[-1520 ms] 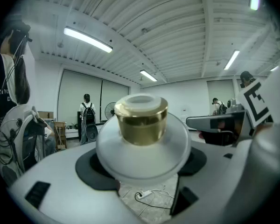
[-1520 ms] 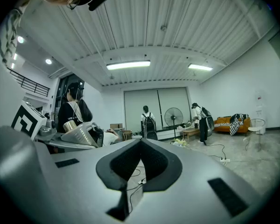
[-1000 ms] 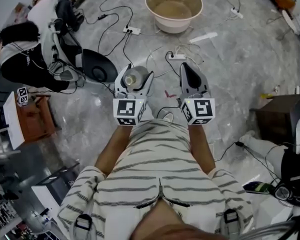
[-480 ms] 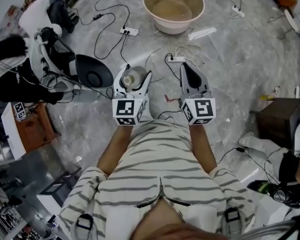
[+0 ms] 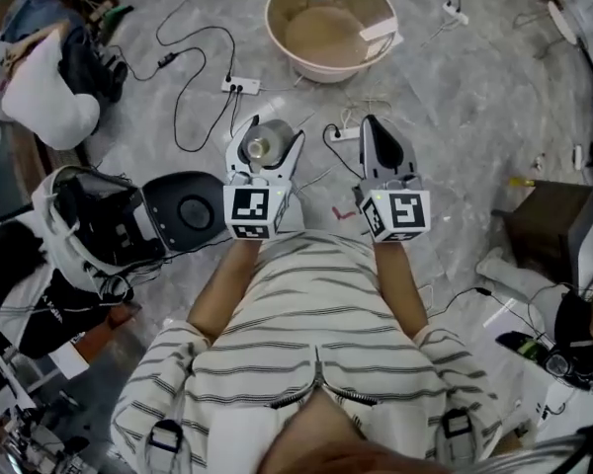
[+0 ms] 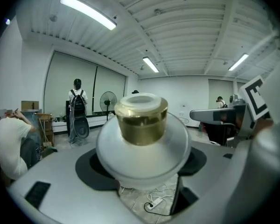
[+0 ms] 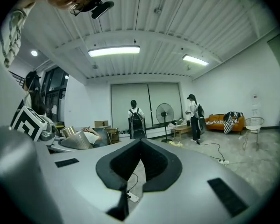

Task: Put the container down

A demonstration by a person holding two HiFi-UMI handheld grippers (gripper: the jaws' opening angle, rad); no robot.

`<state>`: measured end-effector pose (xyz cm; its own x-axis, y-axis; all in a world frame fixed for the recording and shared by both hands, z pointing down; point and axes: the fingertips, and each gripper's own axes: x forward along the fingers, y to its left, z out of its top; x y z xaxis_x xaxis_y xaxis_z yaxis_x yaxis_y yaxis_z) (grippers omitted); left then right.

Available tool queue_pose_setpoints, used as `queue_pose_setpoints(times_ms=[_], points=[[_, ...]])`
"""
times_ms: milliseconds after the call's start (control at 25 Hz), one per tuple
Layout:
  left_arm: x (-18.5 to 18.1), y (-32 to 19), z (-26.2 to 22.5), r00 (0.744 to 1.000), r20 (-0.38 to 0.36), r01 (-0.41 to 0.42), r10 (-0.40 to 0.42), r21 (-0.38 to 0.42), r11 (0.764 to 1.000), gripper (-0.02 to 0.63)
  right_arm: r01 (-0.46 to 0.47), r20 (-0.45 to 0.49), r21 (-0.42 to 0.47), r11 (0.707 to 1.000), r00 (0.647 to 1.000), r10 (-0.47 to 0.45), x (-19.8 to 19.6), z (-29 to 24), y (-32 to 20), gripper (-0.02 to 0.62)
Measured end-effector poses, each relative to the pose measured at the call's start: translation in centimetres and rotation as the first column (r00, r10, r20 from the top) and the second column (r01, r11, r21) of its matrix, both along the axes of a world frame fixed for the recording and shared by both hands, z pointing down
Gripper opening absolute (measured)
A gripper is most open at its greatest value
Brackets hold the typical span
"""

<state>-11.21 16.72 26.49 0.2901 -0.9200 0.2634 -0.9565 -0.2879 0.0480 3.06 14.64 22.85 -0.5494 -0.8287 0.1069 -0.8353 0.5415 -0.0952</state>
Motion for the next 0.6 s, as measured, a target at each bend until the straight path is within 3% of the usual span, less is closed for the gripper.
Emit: queue_pose_setpoints(times_ms=[320, 600], points=[[-5.0, -9.6, -1.1, 0.991, 0.015, -0.136, 0.137, -0.022, 0.99, 0.331, -0.137, -0.022, -0.025, 0.99, 0.99, 0.136, -4.7, -1.3, -7.7, 0.009], [-6.9, -15.8, 1.6, 0.981, 0.006, -0.195, 0.196, -0.065, 0.979, 0.331, -0.182, -0.067, -0.07, 0.981, 0.982, 0.178, -6.4, 0.9, -13.7, 0.009]])
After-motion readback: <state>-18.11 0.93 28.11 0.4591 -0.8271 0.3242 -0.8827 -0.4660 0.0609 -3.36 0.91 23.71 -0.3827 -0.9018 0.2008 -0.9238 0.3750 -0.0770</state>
